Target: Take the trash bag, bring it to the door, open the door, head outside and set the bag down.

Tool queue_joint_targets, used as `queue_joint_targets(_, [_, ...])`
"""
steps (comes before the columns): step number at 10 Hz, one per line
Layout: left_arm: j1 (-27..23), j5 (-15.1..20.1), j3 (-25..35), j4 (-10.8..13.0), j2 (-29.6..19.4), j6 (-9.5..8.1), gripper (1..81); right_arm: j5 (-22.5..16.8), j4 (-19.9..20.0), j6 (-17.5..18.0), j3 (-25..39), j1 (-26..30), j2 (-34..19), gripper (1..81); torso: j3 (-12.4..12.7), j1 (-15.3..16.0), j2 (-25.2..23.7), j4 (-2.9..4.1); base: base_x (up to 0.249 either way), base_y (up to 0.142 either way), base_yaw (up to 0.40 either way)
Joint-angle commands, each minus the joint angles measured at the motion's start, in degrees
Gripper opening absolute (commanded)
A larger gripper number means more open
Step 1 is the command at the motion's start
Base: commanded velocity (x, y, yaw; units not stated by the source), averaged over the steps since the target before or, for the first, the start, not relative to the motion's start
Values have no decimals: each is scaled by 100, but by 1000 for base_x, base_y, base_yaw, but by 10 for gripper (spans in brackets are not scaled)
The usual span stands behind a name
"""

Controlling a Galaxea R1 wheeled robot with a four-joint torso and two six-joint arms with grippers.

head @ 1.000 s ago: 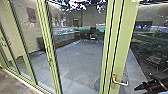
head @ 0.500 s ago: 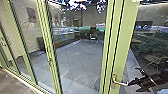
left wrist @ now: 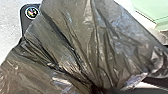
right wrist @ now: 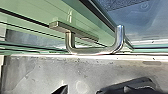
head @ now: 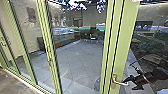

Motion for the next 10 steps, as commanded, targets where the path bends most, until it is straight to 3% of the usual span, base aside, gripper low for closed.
queue_joint_targets(1, [-250, 465, 34, -43, -16, 14, 10, -148, -51, 108, -212, 681, -32, 811, 0, 0, 0, 0, 0, 0, 0])
queue_joint_targets(6, [-250, 465, 34, -43, 19, 14, 10, -139, -112, 126, -802, 655, 47, 811, 0, 0, 2, 0, 0, 0, 0])
queue_joint_targets(8, [-250, 465, 34, -43, 19, 14, 10, -157, -156, 564, -959, 594, 257, 811, 0, 0, 2, 0, 0, 0, 0])
queue_joint_targets(10, [-250, 465, 34, -43, 10, 14, 10, -148, -182, 688, -1145, 541, 442, 811, 0, 2, 2, 0, 0, 0, 0])
